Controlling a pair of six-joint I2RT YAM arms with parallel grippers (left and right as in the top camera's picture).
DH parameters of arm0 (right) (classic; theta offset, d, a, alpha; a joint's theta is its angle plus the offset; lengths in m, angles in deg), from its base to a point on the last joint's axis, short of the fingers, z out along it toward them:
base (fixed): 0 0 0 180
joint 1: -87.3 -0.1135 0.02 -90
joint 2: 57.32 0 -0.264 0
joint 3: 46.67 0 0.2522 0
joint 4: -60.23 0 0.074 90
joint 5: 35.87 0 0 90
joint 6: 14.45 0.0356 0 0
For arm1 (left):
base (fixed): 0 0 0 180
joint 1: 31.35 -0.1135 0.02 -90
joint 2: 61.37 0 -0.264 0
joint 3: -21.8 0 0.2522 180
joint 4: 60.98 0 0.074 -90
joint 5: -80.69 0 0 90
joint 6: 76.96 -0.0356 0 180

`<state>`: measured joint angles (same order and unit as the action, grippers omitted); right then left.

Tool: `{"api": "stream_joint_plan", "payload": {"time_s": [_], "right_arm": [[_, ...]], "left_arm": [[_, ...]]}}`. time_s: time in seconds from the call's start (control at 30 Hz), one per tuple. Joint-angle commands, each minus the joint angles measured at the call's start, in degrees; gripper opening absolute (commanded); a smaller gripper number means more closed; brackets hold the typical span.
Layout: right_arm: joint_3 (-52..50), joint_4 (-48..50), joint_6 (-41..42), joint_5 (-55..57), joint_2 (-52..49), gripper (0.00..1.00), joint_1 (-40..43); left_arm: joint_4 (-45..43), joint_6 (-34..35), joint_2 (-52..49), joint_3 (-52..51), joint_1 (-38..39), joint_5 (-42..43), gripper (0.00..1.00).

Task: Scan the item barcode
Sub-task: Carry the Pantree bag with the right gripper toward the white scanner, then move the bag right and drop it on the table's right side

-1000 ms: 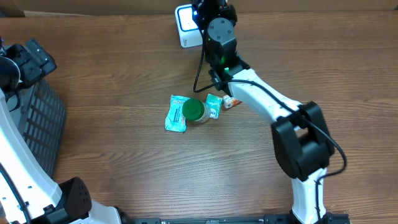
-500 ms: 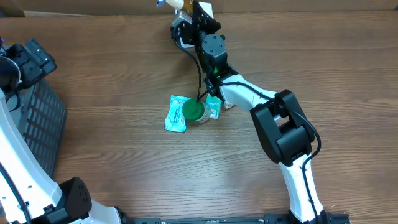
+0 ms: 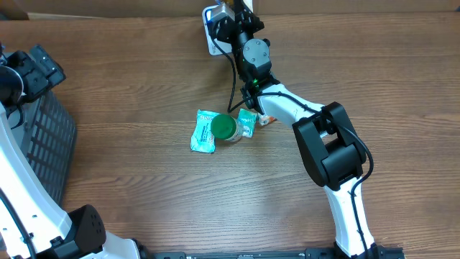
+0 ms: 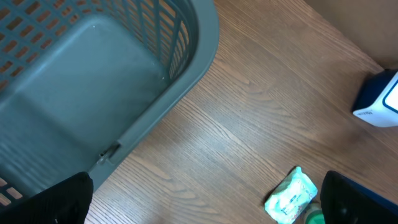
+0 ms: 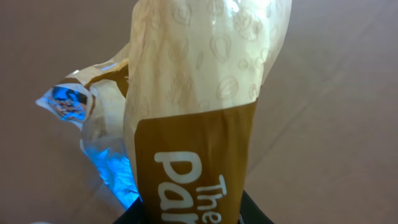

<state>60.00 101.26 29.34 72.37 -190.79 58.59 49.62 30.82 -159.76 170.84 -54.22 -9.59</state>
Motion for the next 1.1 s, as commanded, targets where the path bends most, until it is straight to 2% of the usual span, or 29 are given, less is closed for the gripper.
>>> {"api": "stream_joint_plan", "payload": {"time_s": [0.0,0.13,0.23,0.4,0.5,0.57,0.6,0.67,0.7,0.77,0.83,0.9,0.97,1.07], "right_arm": [[0.81,1.31,2.93,2.36,1.31,0.22,-1.57],[0.81,0.72,2.99,3.96,3.06,0.24,-4.59],[0.81,-5.22,7.61,3.76,6.05,0.24,-6.71],[0.81,-22.73,19.28,3.78,16.68,0.25,-8.39],[0.81,-40.11,33.73,2.36,27.06,0.21,-9.33],[0.81,-53.35,44.68,-3.87,34.14,0.20,-9.07],[0.81,-62.01,51.60,-9.64,38.97,0.20,-7.89],[0.81,-71.69,59.60,-16.00,44.41,0.19,-5.46],[0.70,-76.00,64.28,-18.47,47.87,0.24,-3.19],[0.70,-81.22,72.28,-18.58,53.31,0.20,3.39],[0.70,-83.62,76.22,-18.58,55.25,0.19,8.81],[0.70,-85.74,84.28,-21.35,55.60,0.16,15.15],[0.66,-86.44,85.77,-27.58,55.23,0.18,19.02],[0.35,-92.41,90.95,-26.45,55.01,0.21,25.24]], "left_arm": [[-0.04,-1.07,0.90,0.72,0.02,-0.33,1.00],[-0.04,-1.05,0.90,0.72,0.02,-0.33,1.00],[-0.04,-1.05,0.90,0.72,0.02,-0.33,1.00],[-0.04,-1.05,0.90,0.72,0.02,-0.33,1.00],[-0.04,-1.05,0.90,0.72,0.02,-0.33,1.00],[-0.04,-1.05,0.90,0.72,0.02,-0.33,1.00],[-0.04,-1.05,0.90,0.72,0.02,-0.33,1.00],[-0.04,-1.05,0.90,0.72,0.02,-0.33,1.00],[-0.04,-1.05,0.90,0.72,0.02,-0.33,1.00],[-0.04,-1.05,0.90,0.72,0.02,-0.33,1.00],[-0.04,-1.05,0.90,0.72,0.02,-0.33,1.00],[-0.04,-1.05,0.90,0.72,0.02,-0.33,1.00],[-0.04,-1.05,0.90,0.72,0.02,-0.33,0.99],[-0.04,-1.07,0.90,0.72,0.02,-0.33,1.00]]}}
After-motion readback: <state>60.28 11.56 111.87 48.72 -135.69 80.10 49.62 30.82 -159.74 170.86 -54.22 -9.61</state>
